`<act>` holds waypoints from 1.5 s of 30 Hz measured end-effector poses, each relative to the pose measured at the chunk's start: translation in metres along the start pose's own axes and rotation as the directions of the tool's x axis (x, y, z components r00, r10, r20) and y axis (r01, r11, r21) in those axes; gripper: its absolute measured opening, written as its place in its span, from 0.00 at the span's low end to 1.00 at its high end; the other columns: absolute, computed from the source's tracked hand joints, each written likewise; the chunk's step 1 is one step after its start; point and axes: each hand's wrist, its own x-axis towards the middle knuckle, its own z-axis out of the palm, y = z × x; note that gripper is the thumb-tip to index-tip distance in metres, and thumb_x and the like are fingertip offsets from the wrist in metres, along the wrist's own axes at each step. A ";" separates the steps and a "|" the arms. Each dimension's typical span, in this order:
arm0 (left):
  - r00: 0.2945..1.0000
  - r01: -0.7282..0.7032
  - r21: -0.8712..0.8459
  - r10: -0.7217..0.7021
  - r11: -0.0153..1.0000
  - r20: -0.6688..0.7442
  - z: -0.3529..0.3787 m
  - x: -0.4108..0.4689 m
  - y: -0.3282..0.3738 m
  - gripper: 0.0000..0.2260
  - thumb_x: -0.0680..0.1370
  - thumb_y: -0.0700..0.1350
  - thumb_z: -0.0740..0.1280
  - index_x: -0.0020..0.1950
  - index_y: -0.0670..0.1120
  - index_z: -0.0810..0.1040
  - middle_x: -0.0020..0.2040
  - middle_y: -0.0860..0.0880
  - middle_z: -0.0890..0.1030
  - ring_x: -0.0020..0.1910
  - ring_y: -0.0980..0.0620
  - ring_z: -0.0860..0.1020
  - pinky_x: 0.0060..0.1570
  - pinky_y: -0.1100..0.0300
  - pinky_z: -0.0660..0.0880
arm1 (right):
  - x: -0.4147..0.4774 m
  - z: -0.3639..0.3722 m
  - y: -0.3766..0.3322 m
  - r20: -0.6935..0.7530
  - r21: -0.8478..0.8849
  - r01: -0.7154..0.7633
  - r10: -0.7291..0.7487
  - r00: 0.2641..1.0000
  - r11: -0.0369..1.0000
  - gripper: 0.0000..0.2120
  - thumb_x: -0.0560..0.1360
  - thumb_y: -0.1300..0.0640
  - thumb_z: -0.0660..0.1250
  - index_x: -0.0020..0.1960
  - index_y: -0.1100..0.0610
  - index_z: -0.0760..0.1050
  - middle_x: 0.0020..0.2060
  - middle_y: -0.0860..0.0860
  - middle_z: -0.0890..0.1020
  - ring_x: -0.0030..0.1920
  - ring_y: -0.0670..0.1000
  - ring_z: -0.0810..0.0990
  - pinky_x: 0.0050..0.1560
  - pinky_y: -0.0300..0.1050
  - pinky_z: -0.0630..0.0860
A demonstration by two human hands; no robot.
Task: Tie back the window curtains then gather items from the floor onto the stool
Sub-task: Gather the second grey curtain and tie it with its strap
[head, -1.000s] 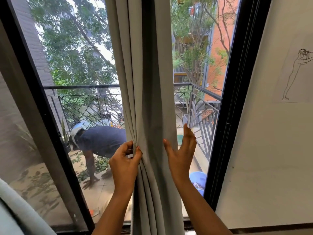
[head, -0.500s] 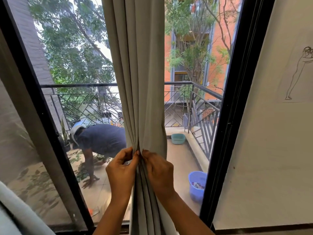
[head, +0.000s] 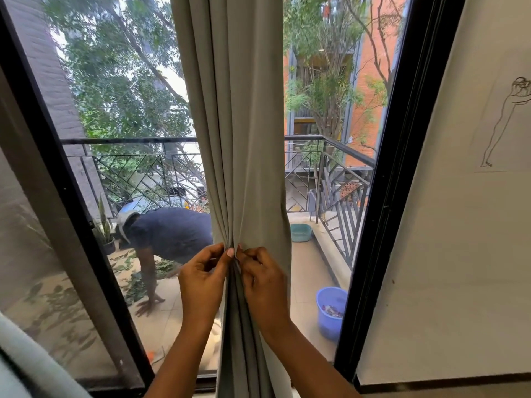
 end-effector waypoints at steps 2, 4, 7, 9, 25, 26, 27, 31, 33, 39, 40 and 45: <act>1.000 -0.012 0.032 0.012 0.999 0.018 -0.001 0.004 0.000 0.15 0.71 0.52 0.70 0.52 0.44 0.83 0.43 0.49 0.85 0.45 0.50 0.84 0.50 0.46 0.80 | 0.002 -0.003 0.004 0.022 -0.030 0.046 -0.045 0.999 0.998 0.10 0.79 0.55 0.63 0.55 0.57 0.78 0.42 0.32 0.74 0.46 0.31 0.76 0.47 0.23 0.71; 0.999 -0.031 0.055 0.029 0.998 0.035 0.000 0.007 0.003 0.14 0.69 0.51 0.72 0.50 0.45 0.83 0.42 0.50 0.85 0.42 0.52 0.84 0.48 0.49 0.81 | 0.004 -0.006 0.009 0.040 -0.061 0.113 -0.111 0.993 0.992 0.11 0.79 0.54 0.62 0.54 0.58 0.79 0.43 0.34 0.74 0.45 0.32 0.76 0.47 0.24 0.72; 0.997 -0.066 0.096 0.063 0.993 0.034 0.005 0.009 0.008 0.08 0.69 0.50 0.73 0.46 0.51 0.82 0.39 0.52 0.85 0.39 0.56 0.83 0.43 0.56 0.81 | 0.004 -0.009 0.014 0.062 -0.112 0.189 -0.183 0.981 0.976 0.16 0.78 0.48 0.60 0.53 0.57 0.79 0.45 0.41 0.77 0.44 0.33 0.75 0.48 0.26 0.73; 0.994 -0.107 0.148 0.108 0.983 0.004 0.007 0.011 0.009 0.03 0.72 0.46 0.73 0.42 0.54 0.81 0.37 0.53 0.84 0.36 0.58 0.82 0.40 0.57 0.80 | 0.010 -0.013 0.014 0.132 -0.127 0.216 -0.200 0.971 0.968 0.20 0.78 0.45 0.58 0.56 0.57 0.79 0.44 0.45 0.79 0.43 0.35 0.75 0.47 0.26 0.72; 0.989 -0.090 0.243 0.116 0.966 -0.093 0.011 0.021 -0.001 0.04 0.74 0.45 0.72 0.41 0.46 0.81 0.33 0.55 0.81 0.35 0.60 0.80 0.35 0.64 0.76 | 0.126 -0.047 0.055 -0.087 -0.085 -0.043 0.036 0.996 0.995 0.09 0.72 0.54 0.71 0.50 0.55 0.78 0.42 0.48 0.81 0.44 0.45 0.77 0.46 0.45 0.73; 0.988 -0.092 0.248 0.119 0.965 -0.100 0.009 0.022 -0.002 0.05 0.74 0.46 0.72 0.40 0.46 0.81 0.33 0.54 0.81 0.34 0.59 0.80 0.35 0.62 0.77 | 0.120 -0.049 0.055 -0.171 -0.140 0.020 -0.044 0.984 0.990 0.08 0.71 0.54 0.71 0.48 0.56 0.78 0.42 0.49 0.80 0.44 0.47 0.77 0.46 0.47 0.72; 0.987 -0.094 0.250 0.123 0.964 -0.104 0.008 0.023 -0.003 0.05 0.74 0.46 0.72 0.41 0.45 0.81 0.33 0.53 0.81 0.34 0.58 0.80 0.35 0.61 0.77 | 0.111 -0.051 0.052 -0.245 -0.212 0.085 -0.137 0.960 0.974 0.08 0.71 0.53 0.70 0.45 0.57 0.77 0.42 0.50 0.80 0.45 0.50 0.75 0.46 0.48 0.72; 0.986 -0.084 0.240 0.115 0.967 -0.121 0.010 0.019 -0.002 0.04 0.74 0.46 0.72 0.42 0.47 0.81 0.35 0.55 0.81 0.36 0.61 0.80 0.36 0.61 0.78 | 0.077 -0.048 0.031 -0.245 -0.576 0.274 -0.482 0.841 0.770 0.07 0.68 0.57 0.70 0.42 0.56 0.74 0.47 0.52 0.80 0.52 0.52 0.73 0.54 0.48 0.66; 0.986 -0.086 0.212 0.113 0.973 -0.121 0.015 0.015 0.000 0.02 0.73 0.44 0.73 0.43 0.47 0.81 0.36 0.55 0.82 0.36 0.61 0.81 0.37 0.62 0.78 | 0.065 -0.043 0.022 -0.158 -0.651 0.338 -0.557 0.815 0.680 0.09 0.67 0.59 0.70 0.45 0.54 0.72 0.46 0.51 0.80 0.54 0.51 0.73 0.61 0.51 0.65; 0.993 -0.088 0.135 0.098 0.987 -0.066 0.023 0.003 0.008 0.03 0.72 0.43 0.74 0.43 0.51 0.82 0.36 0.58 0.83 0.36 0.61 0.82 0.38 0.67 0.78 | 0.043 -0.039 0.011 0.025 -0.687 0.465 -0.621 0.783 0.558 0.07 0.77 0.52 0.60 0.53 0.53 0.71 0.43 0.50 0.82 0.51 0.49 0.73 0.64 0.53 0.64; 0.994 -0.084 0.127 0.092 0.988 -0.058 0.024 0.001 0.008 0.04 0.72 0.44 0.74 0.43 0.53 0.82 0.37 0.59 0.83 0.36 0.61 0.82 0.39 0.67 0.78 | 0.040 -0.040 0.009 0.040 -0.676 0.484 -0.628 0.777 0.556 0.09 0.79 0.50 0.57 0.54 0.53 0.71 0.45 0.50 0.83 0.52 0.49 0.73 0.64 0.54 0.64; 0.998 -0.002 0.039 0.004 0.999 -0.070 0.025 -0.002 0.006 0.10 0.69 0.48 0.75 0.48 0.47 0.83 0.38 0.52 0.85 0.39 0.54 0.84 0.44 0.52 0.81 | 0.020 -0.045 0.004 0.011 -0.540 0.466 -0.548 0.837 0.701 0.26 0.82 0.43 0.48 0.59 0.58 0.79 0.49 0.53 0.83 0.53 0.48 0.72 0.60 0.48 0.66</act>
